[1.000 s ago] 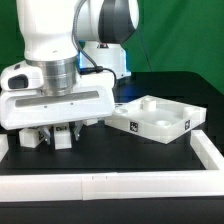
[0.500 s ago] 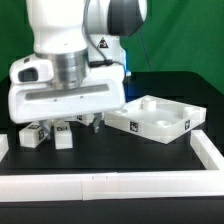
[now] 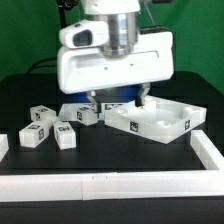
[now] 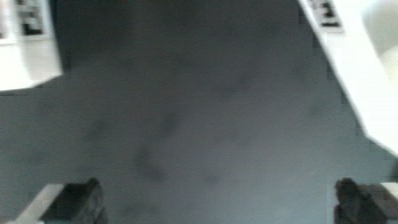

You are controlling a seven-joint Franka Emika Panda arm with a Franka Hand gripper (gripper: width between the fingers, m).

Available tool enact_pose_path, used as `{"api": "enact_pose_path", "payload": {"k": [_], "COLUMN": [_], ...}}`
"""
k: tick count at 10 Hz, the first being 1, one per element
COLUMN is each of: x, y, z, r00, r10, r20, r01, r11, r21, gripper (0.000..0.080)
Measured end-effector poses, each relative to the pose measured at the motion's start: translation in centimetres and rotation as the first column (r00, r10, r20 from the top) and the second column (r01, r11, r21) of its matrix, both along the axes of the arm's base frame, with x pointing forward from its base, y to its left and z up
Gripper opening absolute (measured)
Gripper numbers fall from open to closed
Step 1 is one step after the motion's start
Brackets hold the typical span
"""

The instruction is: Assemble one leg

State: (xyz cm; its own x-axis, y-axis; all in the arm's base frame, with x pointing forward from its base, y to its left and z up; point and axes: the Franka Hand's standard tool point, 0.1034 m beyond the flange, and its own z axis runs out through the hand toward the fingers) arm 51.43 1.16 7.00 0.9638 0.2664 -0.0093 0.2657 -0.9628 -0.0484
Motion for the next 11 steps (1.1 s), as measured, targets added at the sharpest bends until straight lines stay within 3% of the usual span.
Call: {"api": "enact_pose_path", "payload": {"k": [4, 5, 7, 11], "x": [0.2, -0.6, -1.9, -2.3], "y": [-0.2, 0.8, 2.6, 2.5], "z": [0.0, -0.3, -0.8, -1.3], "r00": [0.999, 0.978, 0.932, 0.941], "r10": [0.045, 0.193, 0.355, 0.331], "r20": [0.022, 0.085, 0.072, 0.064], "r01": [-0.044, -0.191, -0.352, -0.329], "r11": [0.999, 0.981, 0.934, 0.943], "r21": [-0.008, -0.033, -0.054, -0.047], "gripper": [0.0649, 0.0649, 0.0649, 0.0649]}}
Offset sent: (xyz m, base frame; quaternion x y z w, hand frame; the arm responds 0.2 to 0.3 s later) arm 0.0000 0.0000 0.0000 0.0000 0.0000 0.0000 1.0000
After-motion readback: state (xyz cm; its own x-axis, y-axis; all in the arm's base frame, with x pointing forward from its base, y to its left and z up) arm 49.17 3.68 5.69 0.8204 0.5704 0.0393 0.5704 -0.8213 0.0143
